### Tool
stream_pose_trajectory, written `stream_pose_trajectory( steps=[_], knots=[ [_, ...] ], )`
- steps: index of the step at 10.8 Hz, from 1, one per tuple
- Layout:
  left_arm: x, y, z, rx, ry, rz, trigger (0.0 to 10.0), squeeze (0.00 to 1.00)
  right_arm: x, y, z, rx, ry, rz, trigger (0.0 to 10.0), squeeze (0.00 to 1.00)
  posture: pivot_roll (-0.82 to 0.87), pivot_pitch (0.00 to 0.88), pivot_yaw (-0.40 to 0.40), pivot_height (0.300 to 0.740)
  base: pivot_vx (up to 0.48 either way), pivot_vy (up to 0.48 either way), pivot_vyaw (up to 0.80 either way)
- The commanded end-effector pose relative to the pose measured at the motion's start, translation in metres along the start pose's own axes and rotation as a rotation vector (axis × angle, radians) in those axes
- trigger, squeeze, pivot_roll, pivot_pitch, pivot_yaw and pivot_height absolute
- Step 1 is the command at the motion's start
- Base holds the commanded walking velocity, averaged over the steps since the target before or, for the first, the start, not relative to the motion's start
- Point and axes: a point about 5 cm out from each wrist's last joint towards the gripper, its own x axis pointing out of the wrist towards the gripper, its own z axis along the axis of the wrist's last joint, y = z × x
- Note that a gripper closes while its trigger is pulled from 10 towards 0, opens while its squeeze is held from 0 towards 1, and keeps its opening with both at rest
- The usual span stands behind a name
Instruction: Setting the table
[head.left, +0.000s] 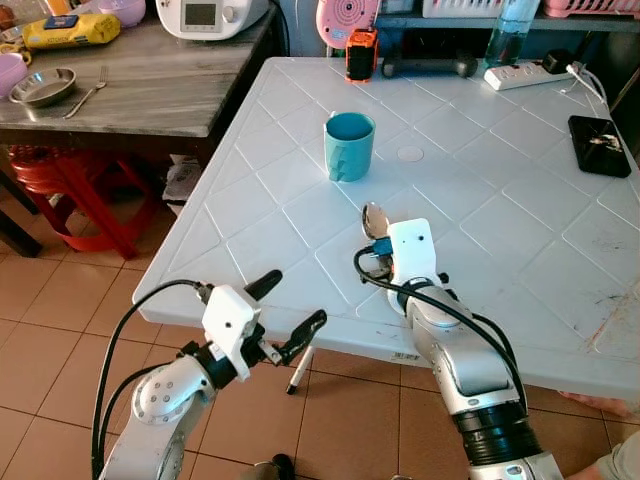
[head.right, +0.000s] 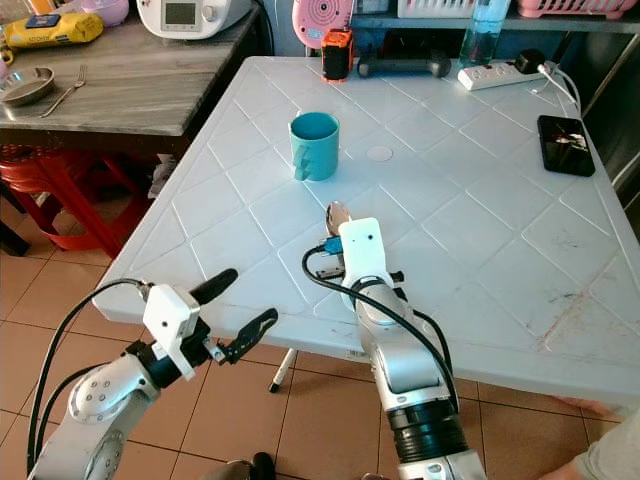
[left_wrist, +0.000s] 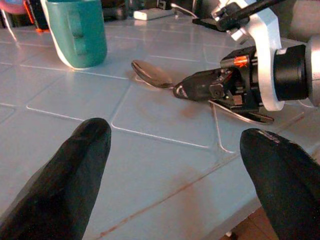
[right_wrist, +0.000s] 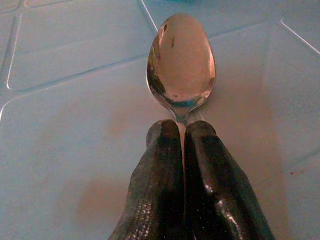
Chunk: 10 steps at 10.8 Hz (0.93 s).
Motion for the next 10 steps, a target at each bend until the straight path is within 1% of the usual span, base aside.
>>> stream_pose_trajectory(
  steps=[1, 3, 4, 6, 8, 9, 10],
  knots=[
    [-0.001, 0.0, 0.001, 0.019, 0.0, -0.008, 10.0, 0.0, -0.002, -0.009, -0.02, 0.001, 0.081, -0.033, 0.0, 0.0, -0.02, 0.156, 0.081, 0.74, 0.0, 0.0, 0.0],
    [0.0, 0.002, 0.0, 0.024, 0.003, -0.007, 10.0, 0.0, -0.004, -0.012, -0.01, 0.04, 0.032, -0.052, 0.0, 0.0, -0.03, 0.153, 0.079, 0.74, 0.0, 0.0, 0.0],
    [0.0, 0.005, -0.001, 0.028, 0.012, -0.011, 10.0, 0.0, -0.004, -0.013, -0.009, 0.037, 0.029, -0.049, 0.0, 0.0, -0.03, 0.152, 0.08, 0.74, 0.0, 0.0, 0.0],
    [-0.002, 0.01, -0.003, 0.068, 0.043, -0.056, 10.0, 0.0, -0.004, -0.014, -0.011, 0.034, 0.033, -0.052, 0.0, 0.0, -0.03, 0.151, 0.079, 0.74, 0.0, 0.0, 0.0],
    [-0.002, 0.013, -0.004, 0.09, 0.053, -0.055, 10.0, 0.0, -0.004, -0.013, -0.011, 0.04, 0.032, -0.058, 1.0, 0.0, -0.03, 0.151, 0.079, 0.74, 0.0, 0.0, 0.0],
    [-0.003, 0.017, -0.004, 0.103, 0.053, -0.028, 10.0, 0.0, -0.005, -0.013, -0.006, 0.073, 0.006, -0.051, 4.7, 0.0, -0.03, 0.149, 0.079, 0.74, 0.0, 0.0, 0.0],
    [-0.003, 0.019, -0.004, 0.107, 0.046, -0.011, 10.0, 0.0, -0.005, -0.012, -0.003, 0.095, -0.012, -0.03, 10.0, 0.0, -0.03, 0.147, 0.079, 0.74, 0.0, 0.0, 0.0]
  ],
)
